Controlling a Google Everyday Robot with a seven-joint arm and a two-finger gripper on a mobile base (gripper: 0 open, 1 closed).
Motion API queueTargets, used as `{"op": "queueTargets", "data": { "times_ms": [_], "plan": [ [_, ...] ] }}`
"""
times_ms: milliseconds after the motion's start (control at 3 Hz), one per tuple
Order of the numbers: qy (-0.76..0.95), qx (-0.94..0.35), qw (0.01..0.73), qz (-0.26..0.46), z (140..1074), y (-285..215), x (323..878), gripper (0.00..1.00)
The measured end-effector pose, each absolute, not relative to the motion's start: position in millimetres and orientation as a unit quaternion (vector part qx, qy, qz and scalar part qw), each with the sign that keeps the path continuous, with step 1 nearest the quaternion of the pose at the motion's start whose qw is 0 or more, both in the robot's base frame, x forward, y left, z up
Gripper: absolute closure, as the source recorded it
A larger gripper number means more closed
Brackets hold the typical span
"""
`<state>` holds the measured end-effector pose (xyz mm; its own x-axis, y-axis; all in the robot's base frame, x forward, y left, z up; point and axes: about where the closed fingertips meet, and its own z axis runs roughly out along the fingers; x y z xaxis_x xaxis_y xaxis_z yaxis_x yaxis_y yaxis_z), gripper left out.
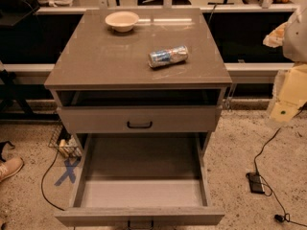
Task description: Place redbull can into middle drawer
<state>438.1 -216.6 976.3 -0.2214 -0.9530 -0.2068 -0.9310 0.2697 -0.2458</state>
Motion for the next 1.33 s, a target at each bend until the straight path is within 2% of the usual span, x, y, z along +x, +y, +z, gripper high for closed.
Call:
{"op": "queueTargets", "data": {
  "times_ms": [333, 667, 1333],
  "plan": [
    [0.781, -0.603, 0.159, -0.035, 976, -217, 438, 0.0],
    [0.766, -0.616, 0.181, -0.034, 979, -214, 475, 0.0],
    [0.711, -0.673, 0.204, -0.008, 950, -164, 630, 0.0]
  ]
}}
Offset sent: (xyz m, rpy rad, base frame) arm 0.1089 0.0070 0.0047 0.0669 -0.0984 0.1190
